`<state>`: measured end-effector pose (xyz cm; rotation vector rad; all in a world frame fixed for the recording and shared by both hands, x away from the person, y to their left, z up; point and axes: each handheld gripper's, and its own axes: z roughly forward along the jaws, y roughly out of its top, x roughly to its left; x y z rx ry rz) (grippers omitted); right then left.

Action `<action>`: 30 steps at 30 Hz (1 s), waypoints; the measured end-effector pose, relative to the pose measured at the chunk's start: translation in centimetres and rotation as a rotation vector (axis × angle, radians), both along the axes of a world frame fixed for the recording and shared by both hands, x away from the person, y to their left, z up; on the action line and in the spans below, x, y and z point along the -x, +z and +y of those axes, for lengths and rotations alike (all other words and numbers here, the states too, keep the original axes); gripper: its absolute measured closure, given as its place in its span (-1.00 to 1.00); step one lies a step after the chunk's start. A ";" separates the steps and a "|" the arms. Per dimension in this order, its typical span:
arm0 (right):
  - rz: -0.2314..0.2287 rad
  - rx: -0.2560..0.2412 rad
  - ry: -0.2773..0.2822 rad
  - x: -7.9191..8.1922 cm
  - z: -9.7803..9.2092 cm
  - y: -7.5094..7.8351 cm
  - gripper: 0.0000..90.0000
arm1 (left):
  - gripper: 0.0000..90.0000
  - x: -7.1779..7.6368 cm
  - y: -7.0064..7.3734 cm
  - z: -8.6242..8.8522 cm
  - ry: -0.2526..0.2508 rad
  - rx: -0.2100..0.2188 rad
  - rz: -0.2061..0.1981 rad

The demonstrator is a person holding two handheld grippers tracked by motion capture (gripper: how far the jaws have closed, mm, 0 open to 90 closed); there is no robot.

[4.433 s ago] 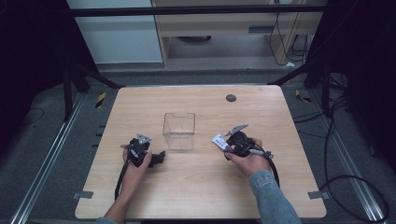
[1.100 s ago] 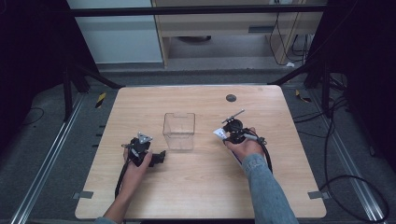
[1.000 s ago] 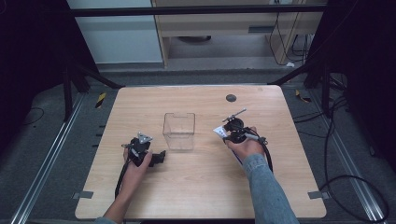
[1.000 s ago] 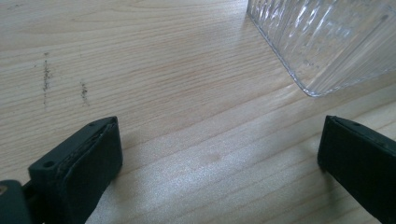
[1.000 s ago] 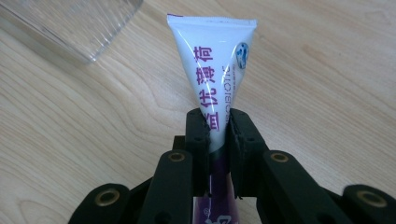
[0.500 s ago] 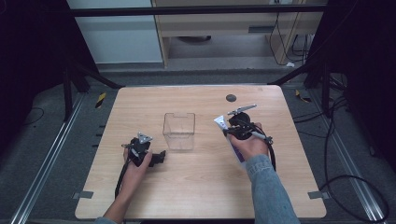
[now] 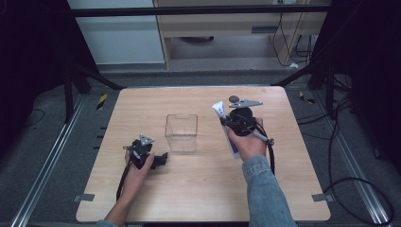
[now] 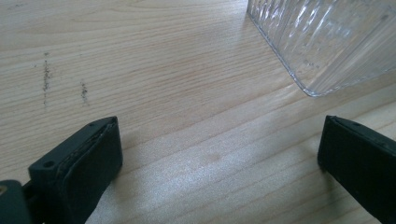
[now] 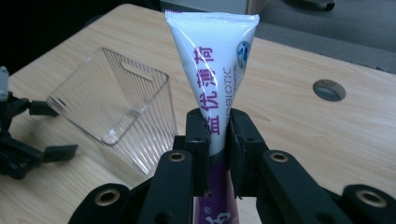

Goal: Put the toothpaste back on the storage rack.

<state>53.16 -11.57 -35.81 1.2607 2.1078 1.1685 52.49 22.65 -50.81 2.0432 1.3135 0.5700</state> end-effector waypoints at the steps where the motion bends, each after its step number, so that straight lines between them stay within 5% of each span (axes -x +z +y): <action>1: 0.000 0.000 0.000 0.0 0.0 0.0 0.76 | -1.00 0.0 0.0 0.0 0.000 0.000 0.000; 30: -0.193 -0.131 0.015 -1.9 4.9 4.9 0.76 | -1.00 0.2 0.0 0.0 0.000 0.004 -0.004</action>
